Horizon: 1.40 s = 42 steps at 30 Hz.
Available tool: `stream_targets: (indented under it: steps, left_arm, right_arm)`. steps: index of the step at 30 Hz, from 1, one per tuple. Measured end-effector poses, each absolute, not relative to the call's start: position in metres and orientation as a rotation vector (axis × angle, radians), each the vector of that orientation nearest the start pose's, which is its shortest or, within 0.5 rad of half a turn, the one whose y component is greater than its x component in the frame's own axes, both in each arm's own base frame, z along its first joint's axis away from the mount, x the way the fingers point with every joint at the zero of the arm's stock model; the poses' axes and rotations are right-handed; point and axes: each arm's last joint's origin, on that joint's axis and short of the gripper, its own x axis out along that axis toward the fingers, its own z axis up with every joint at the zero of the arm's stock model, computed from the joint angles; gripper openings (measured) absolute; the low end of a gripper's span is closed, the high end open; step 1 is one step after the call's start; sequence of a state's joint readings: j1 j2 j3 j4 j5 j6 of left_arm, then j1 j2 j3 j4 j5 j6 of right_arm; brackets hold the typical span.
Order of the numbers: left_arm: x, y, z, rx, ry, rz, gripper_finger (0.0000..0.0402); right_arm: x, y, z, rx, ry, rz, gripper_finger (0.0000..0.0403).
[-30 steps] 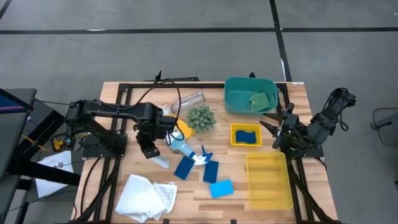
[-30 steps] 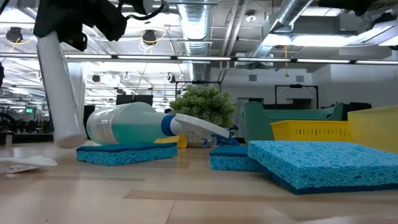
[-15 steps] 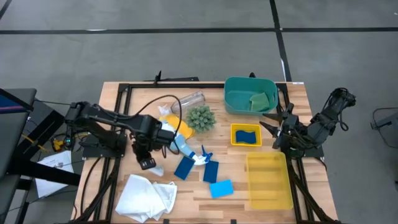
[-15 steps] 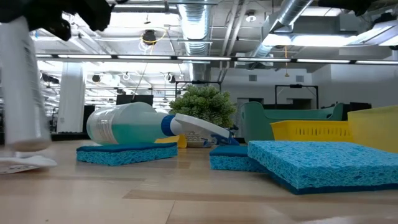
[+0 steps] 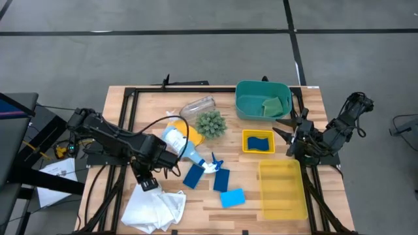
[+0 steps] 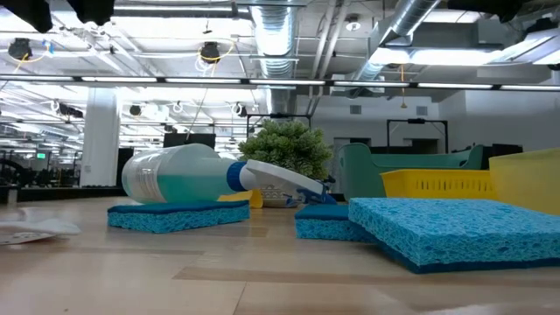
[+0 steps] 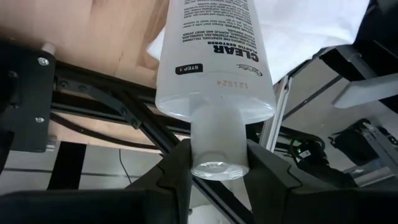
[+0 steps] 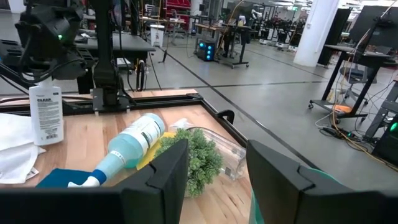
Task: Pick & Place Kitchen Items
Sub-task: Put the white bottle into the yellow bin
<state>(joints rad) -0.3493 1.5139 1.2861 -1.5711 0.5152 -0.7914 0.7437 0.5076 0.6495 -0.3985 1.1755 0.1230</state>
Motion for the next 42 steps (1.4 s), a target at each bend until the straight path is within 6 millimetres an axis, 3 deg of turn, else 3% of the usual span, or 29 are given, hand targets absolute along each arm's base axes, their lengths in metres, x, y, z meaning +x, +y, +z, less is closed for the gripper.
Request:
stream_targets:
  steps: [13, 42]
  left_arm:
    - [0.212, -0.073, 0.256, -0.802, 2.09, 0.155, 0.0108]
    - [0.22, -0.061, 0.259, -0.815, 2.034, 0.174, 0.0153]
  right_arm:
    - [0.091, 0.048, 0.306, -0.091, 0.122, -0.438, 0.0154]
    - [0.091, 0.048, 0.306, -0.091, 0.122, -0.436, 0.0154]
